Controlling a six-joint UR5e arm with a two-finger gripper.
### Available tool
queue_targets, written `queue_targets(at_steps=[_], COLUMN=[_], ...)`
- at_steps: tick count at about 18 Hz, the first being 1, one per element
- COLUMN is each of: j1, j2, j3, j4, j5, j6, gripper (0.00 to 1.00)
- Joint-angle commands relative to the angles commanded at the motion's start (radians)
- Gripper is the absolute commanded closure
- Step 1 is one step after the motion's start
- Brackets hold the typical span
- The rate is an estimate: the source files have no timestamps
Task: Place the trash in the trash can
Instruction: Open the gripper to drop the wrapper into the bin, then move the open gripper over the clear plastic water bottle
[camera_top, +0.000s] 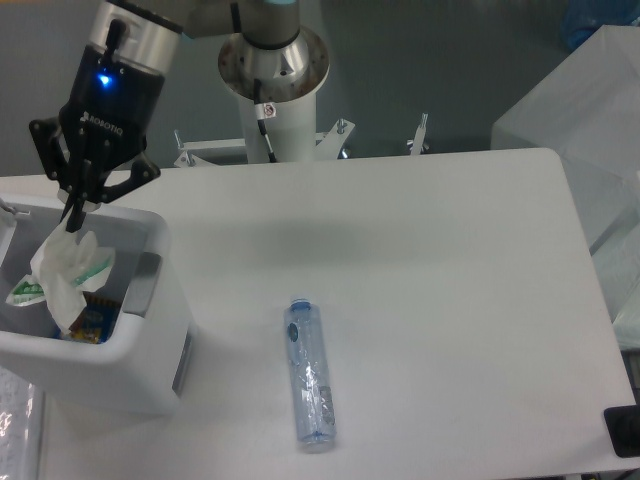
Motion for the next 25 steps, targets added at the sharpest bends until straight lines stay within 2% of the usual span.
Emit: queue_targets(at_steps=[3, 4, 5, 8, 13, 17, 19, 21, 22, 23, 25], j1=[-0.005, -0.006, -0.005, -0.005, 0.015, 0.162, 0.233, 0.277, 0.302, 0.319, 0.334], j2=[-0.023, -0.026, -0.026, -0.02, -0.023, -0.032, -0.066, -0.119, -0.15, -0.21, -0.273], j3=[0.003, 0.005, 0.011, 0.012, 0.037, 0.044, 0.057, 0.095, 0.121, 0.168, 0.199], j4=[0.002, 0.002, 0.002, 0.002, 0.002, 0.002, 0.003, 0.006, 0.006, 0.006, 0.008], j5=[0.0, 0.0, 0.0, 0.002, 0.008, 0.009, 0.009, 0.012, 0.023, 0.046, 0.054], j6=[0.003, 0.009, 0.027, 0.041, 0.037, 0.031, 0.038, 0.04, 0.04, 0.038, 0.037], gripper=[0.74, 0.61, 0.39, 0.14, 0.01, 0.0, 0.01, 0.03, 0.04, 0.04, 0.01])
